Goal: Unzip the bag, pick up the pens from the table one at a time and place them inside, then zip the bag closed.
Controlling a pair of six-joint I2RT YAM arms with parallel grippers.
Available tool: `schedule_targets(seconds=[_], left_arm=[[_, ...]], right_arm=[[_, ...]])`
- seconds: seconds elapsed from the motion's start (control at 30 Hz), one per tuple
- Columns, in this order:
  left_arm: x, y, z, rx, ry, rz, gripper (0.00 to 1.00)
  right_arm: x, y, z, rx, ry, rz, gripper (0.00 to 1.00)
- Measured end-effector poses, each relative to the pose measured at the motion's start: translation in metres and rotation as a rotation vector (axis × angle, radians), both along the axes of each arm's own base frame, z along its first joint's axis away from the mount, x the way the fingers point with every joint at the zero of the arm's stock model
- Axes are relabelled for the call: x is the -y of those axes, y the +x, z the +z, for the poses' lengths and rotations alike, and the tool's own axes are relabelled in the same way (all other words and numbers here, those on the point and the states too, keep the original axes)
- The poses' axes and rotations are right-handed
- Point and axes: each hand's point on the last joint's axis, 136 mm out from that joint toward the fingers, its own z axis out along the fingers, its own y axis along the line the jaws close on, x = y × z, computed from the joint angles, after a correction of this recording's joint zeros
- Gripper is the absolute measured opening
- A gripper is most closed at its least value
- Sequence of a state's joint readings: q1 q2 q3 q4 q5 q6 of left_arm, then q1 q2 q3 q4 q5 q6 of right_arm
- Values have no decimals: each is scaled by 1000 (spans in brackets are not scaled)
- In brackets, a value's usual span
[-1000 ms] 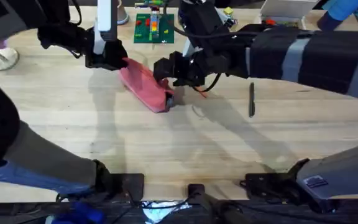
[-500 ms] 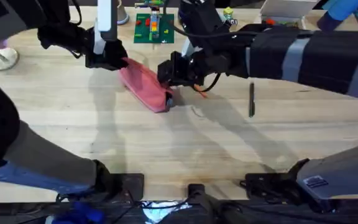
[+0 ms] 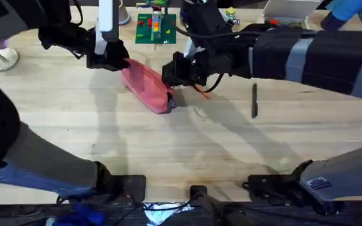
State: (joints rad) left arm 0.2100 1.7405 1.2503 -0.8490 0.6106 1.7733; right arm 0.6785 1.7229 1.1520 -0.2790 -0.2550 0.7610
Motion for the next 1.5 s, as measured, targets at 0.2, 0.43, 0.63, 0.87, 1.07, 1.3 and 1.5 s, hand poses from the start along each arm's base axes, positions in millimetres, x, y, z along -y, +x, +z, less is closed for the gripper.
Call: schedule_targets(seconds=[0.2, 0.43, 0.63, 0.87, 1.07, 1.3, 1.5], left_arm=[[0, 0, 0, 0, 0, 0, 43], [0, 0, 0, 0, 0, 0, 43], [0, 0, 0, 1, 0, 0, 43], [0, 1, 0, 5, 1, 1, 43], [0, 1, 0, 6, 2, 0, 43], [-1, 2, 0, 7, 3, 1, 43], [-1, 2, 0, 8, 6, 2, 43]], right_arm=[[-1, 1, 4, 35, -15, 45, 33], [0, 2, 5, 60, -24, 73, 33], [2, 3, 17, 96, -17, 89, 32], [-1, 6, 44, 158, 26, 99, 31], [-2, 7, 44, 162, 27, 100, 31], [-9, 12, 53, 206, 57, 103, 30], [-22, 19, 52, 244, 82, 112, 30]])
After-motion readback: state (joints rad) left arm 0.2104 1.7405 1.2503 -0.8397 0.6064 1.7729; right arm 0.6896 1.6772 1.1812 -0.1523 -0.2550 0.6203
